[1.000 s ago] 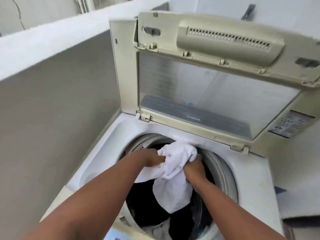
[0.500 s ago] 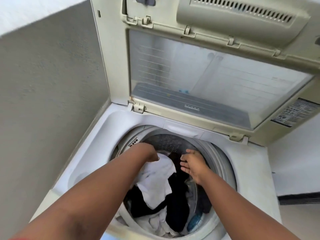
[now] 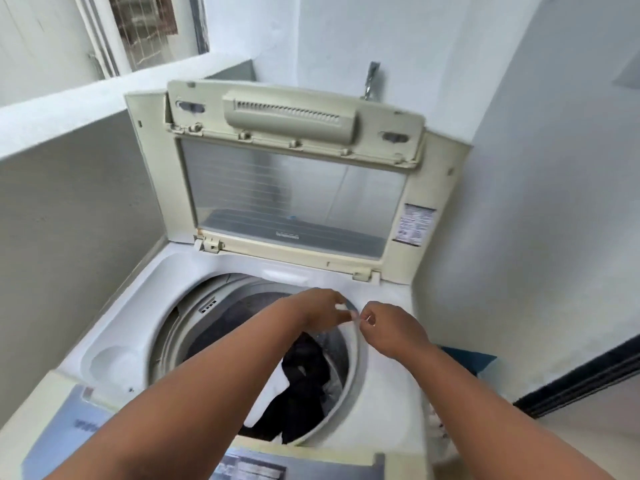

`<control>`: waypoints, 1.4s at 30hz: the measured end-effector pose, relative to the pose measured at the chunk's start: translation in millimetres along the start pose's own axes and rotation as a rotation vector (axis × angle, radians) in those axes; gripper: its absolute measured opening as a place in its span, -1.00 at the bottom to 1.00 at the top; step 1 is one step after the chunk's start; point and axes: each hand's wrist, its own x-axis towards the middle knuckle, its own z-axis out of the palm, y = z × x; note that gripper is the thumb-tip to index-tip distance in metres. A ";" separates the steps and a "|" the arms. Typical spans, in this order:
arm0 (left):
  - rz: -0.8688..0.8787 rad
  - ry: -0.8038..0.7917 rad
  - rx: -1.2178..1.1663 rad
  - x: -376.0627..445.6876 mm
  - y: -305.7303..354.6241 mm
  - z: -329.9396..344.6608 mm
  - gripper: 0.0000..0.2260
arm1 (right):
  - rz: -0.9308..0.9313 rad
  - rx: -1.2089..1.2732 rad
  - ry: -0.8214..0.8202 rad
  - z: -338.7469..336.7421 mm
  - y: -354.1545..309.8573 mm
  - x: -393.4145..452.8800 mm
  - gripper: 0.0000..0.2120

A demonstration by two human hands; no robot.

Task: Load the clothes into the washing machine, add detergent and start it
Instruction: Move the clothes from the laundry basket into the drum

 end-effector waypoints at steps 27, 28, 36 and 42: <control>-0.105 -0.208 0.466 234.3 190.5 228.1 -0.15 | 0.192 -0.068 -0.584 26.4 420.8 -11.7 -0.53; -0.114 -0.231 0.464 248.8 189.9 228.4 -0.16 | 0.192 -0.079 -0.601 27.9 427.4 -1.0 -0.52; -0.111 -0.345 0.421 323.7 187.4 258.5 -0.09 | 0.179 0.026 -0.618 83.2 476.3 103.9 -0.62; -0.223 -0.471 0.359 369.2 157.1 333.4 -0.09 | 0.196 0.194 -0.698 195.8 502.0 160.6 -0.66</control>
